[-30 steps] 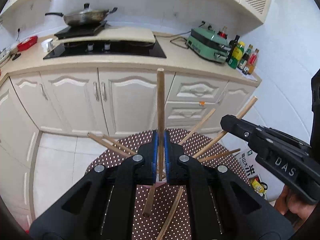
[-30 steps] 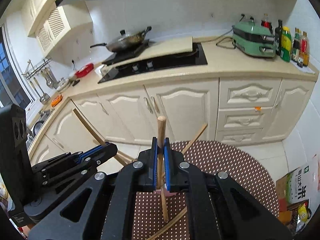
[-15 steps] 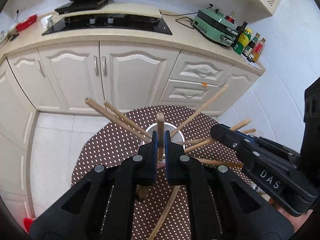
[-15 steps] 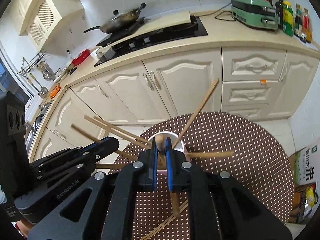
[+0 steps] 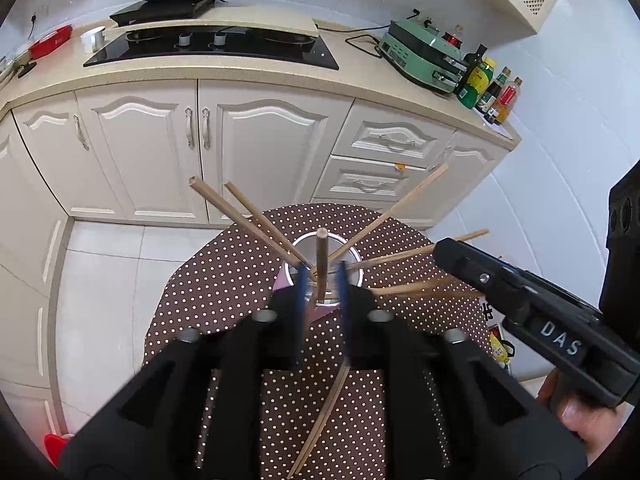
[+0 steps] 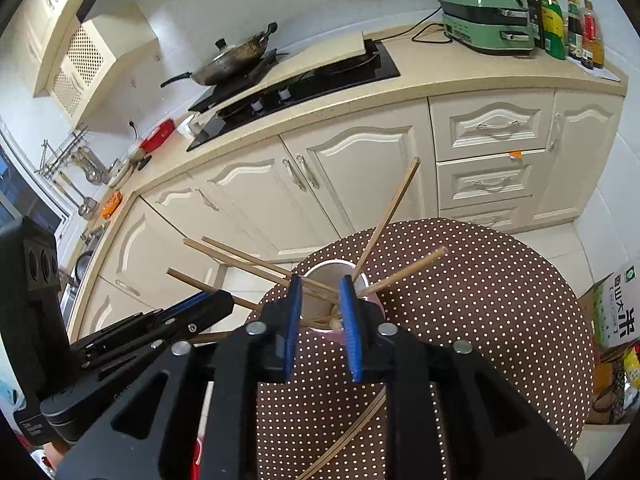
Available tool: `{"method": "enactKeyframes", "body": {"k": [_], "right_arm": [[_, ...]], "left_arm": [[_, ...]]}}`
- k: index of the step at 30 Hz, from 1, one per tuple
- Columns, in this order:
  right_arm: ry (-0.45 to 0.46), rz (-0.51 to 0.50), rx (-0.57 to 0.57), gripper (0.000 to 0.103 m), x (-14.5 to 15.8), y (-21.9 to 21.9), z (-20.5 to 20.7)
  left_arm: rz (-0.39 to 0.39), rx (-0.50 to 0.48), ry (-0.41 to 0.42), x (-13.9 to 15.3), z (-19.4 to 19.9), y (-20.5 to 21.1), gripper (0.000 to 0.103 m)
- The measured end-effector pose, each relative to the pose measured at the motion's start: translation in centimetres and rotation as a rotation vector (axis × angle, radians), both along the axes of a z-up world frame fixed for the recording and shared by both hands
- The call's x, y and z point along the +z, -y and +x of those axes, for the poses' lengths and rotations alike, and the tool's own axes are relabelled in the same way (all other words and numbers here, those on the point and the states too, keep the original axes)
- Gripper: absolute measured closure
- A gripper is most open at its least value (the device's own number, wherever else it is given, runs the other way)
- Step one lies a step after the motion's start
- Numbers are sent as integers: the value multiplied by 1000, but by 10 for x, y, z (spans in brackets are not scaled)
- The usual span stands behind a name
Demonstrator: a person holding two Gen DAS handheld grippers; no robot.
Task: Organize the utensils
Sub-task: 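Lift the chopstick with the right gripper and drop it into the pink cup, then lower the open right gripper to the last chopsticks and grasp one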
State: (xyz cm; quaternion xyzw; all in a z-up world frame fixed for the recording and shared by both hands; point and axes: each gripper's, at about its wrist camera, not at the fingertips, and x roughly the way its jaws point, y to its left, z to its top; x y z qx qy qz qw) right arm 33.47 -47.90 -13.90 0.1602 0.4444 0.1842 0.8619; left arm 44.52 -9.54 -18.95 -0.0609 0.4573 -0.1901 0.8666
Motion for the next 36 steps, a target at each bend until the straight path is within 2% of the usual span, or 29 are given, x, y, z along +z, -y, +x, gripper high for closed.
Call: {"method": "enactKeyframes", "body": {"k": [2, 13, 17, 21, 29, 36], "right_arm": [[10, 5, -10, 81, 4, 3, -5], [74, 1, -62, 80, 23, 15, -43], [101, -16, -92, 80, 23, 20, -61], [99, -29, -118, 80, 15, 26, -73], [-33, -42, -135, 77, -34, 35, -83], [-215, 5, -134, 76, -90, 44, -81]], "left_arm": [[-2, 12, 29, 5, -7, -4, 52], [-10, 20, 54, 9, -32, -22, 52], [-10, 21, 67, 3, -44, -29, 49], [-14, 37, 33, -15, -50, -35, 49], [40, 8, -66, -66, -56, -28, 49], [105, -108, -245, -134, -59, 1, 49]]}}
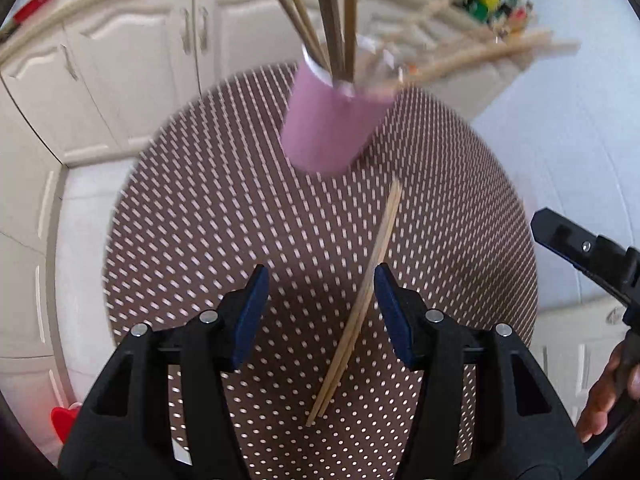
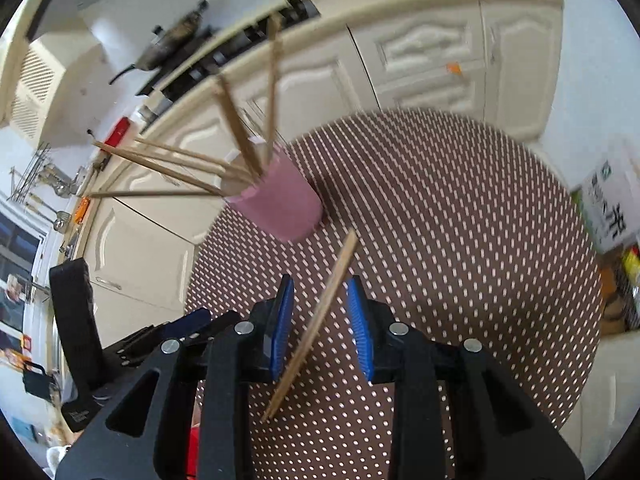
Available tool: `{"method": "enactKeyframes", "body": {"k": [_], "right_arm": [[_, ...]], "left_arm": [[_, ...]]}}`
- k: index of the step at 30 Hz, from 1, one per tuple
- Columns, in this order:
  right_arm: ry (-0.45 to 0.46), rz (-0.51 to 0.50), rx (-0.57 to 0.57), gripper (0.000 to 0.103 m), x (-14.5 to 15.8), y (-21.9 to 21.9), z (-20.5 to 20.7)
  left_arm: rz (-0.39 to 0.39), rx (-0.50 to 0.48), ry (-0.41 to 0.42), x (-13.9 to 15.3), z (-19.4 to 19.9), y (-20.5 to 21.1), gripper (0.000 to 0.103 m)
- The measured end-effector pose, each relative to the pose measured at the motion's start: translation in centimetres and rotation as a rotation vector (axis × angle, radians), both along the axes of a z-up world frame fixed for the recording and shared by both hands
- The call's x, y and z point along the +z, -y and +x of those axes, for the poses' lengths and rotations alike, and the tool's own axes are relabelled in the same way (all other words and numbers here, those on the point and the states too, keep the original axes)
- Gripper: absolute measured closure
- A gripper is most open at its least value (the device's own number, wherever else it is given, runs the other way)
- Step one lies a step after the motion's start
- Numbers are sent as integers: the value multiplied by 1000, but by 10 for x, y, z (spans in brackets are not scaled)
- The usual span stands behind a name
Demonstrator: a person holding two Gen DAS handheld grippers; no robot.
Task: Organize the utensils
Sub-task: 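Lower the open right gripper to the last chopsticks and grasp one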
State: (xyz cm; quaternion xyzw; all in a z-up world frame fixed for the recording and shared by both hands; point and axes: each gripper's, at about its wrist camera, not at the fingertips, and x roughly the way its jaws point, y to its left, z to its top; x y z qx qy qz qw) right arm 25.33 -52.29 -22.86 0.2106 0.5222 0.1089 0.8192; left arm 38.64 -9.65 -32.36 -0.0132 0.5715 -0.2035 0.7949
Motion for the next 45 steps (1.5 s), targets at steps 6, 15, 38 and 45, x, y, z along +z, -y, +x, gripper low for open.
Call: {"method": "enactKeyframes", "body": {"k": [6, 15, 38, 45], "right_arm": [[-96, 10, -3, 75, -33, 8, 2], [-164, 25, -4, 75, -65, 7, 7], [-232, -36, 72, 75, -104, -44, 54], [-222, -96, 93, 75, -105, -61, 71]], "left_arm": [[94, -100, -53, -34, 2, 31, 49], [163, -141, -66, -61, 12, 50, 48], [220, -202, -52, -77, 9, 80, 43], [195, -141, -57, -78, 6, 65, 56]]}}
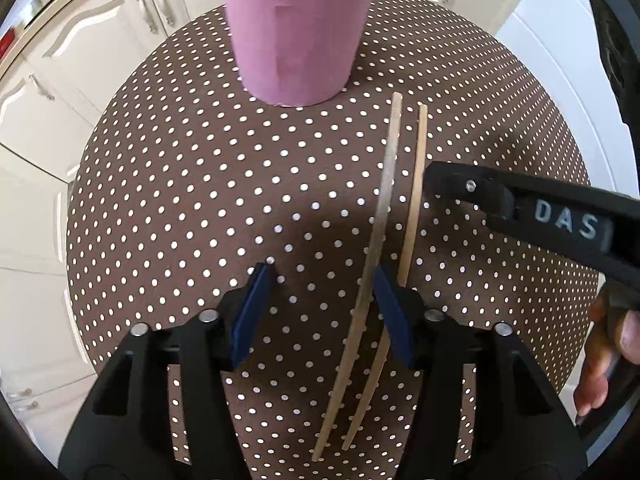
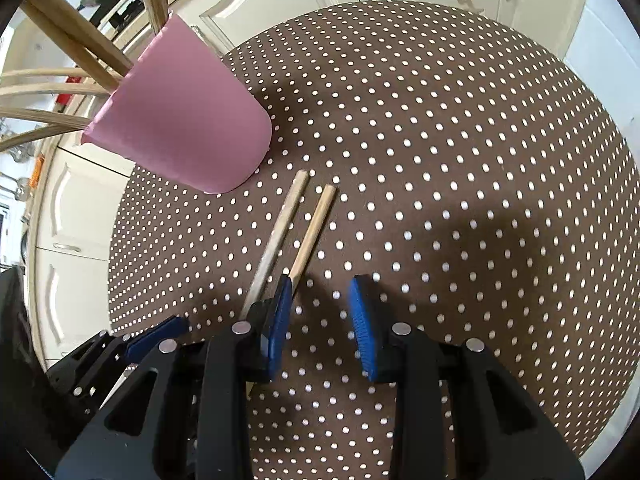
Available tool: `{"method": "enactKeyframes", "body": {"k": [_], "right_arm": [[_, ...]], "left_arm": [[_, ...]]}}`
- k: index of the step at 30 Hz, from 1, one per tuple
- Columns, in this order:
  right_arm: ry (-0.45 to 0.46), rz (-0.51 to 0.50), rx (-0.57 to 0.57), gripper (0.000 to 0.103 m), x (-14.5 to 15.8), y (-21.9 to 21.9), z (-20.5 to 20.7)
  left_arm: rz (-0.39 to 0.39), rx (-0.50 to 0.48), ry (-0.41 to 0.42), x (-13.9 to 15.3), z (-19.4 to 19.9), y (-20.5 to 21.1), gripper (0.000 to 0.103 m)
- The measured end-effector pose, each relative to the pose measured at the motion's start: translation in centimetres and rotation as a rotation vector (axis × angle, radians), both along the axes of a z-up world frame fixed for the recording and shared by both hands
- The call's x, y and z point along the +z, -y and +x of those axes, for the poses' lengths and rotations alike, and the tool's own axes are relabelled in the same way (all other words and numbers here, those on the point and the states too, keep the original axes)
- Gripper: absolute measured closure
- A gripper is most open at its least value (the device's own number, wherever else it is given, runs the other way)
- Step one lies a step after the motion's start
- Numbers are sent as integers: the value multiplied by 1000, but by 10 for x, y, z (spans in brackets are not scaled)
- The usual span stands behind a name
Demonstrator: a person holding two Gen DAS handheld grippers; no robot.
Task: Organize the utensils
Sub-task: 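Lower the open right gripper to the last chopsticks and grasp one, then lift the chopstick with the right gripper and drop it into the pink cup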
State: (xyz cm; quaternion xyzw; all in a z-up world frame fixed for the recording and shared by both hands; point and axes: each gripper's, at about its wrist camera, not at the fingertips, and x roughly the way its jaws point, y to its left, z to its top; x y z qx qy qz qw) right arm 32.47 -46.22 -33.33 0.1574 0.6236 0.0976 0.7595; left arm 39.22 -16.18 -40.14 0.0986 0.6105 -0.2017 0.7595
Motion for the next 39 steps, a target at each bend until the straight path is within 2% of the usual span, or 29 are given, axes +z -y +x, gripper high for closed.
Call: {"method": "enactKeyframes", "body": {"k": [1, 2, 3, 10, 13, 15, 17, 19, 25, 34, 37, 39], "right_arm": [[2, -11, 6, 75, 0, -3, 3], [7, -23, 14, 75, -1, -5, 5], [10, -43, 29, 75, 0, -10, 8], [26, -161, 131, 70, -2, -43, 24], [72, -242, 201, 75, -3, -58, 23], [85, -257, 220, 82, -5, -60, 21], [73, -227, 214, 92, -6, -54, 22], [49, -189, 198, 98, -8, -46, 22], [-21, -31, 134, 98, -16, -22, 13], [-74, 60, 108, 98, -29, 4, -8], [-74, 64, 100, 98, -32, 12, -5], [-73, 74, 93, 98, -36, 19, -11]], "left_arm": [[-4, -1, -2, 1, 0, -2, 59], [-16, 2, -9, 1, -1, -3, 69], [-20, 7, -15, 2, -2, -7, 71], [-24, 41, -40, 1, -17, -29, 76], [-24, 39, -31, 1, -23, -34, 76], [-39, 58, -41, 2, -22, -36, 76], [-53, 59, -41, 5, -14, -39, 75], [-51, 45, -36, 7, -9, -37, 75], [-46, 1, -28, 9, 10, -13, 75], [-4, -32, 3, 2, 27, 17, 75], [34, -56, 35, 0, 25, 32, 84], [24, -60, 27, 0, 23, 34, 94]]}}
